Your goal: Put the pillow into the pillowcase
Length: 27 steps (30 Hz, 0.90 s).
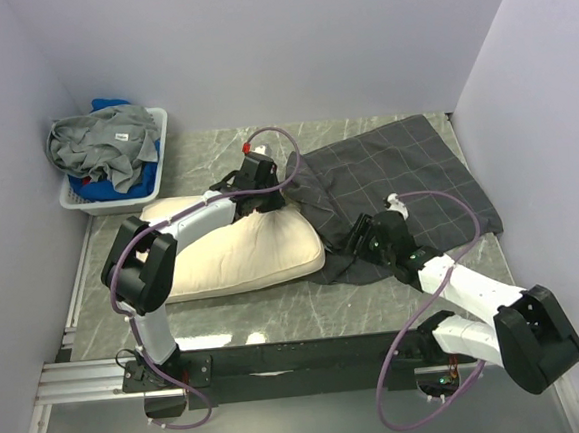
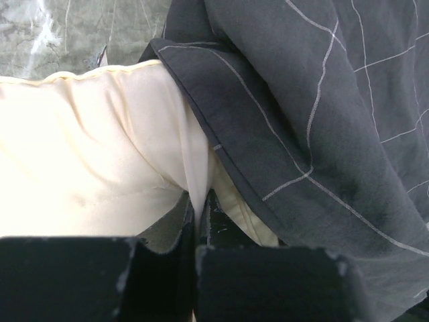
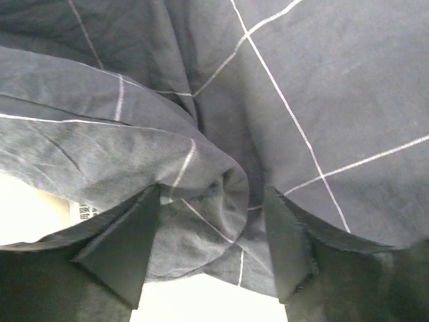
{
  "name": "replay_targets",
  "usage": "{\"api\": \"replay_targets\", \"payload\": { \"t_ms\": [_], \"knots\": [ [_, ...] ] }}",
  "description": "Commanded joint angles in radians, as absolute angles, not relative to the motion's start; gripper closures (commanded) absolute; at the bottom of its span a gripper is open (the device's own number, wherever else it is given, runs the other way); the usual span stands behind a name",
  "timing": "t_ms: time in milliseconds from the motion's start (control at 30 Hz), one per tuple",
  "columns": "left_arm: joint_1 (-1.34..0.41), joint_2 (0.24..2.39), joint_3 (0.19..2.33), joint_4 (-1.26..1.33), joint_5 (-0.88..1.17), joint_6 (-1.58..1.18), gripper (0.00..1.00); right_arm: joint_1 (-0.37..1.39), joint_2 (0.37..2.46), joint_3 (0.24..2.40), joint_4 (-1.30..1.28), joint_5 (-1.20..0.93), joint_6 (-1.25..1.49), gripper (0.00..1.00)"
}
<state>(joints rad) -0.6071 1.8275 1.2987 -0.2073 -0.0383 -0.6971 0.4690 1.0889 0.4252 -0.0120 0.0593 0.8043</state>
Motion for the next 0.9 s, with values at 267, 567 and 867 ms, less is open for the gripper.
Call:
{"api": "replay_targets", "payload": {
  "t_ms": [267,567,867],
  "knots": [
    [-0.597,1.81,1.351,-0.155,-0.009,-0.712,0.99,0.486,1.173,0.436,0.104,0.043,0.785,0.44],
    [-0.597,1.81,1.345,-0.149,-0.009,-0.722,0.99,0.497,1.158,0.423,0.094,0.045,0.798,0.59],
    [-0.597,1.816,1.355,-0.135,-0.02,-0.747,0.99,0.518,0.893,0.436,-0.113,0.034,0.782,1.0]
  ]
}}
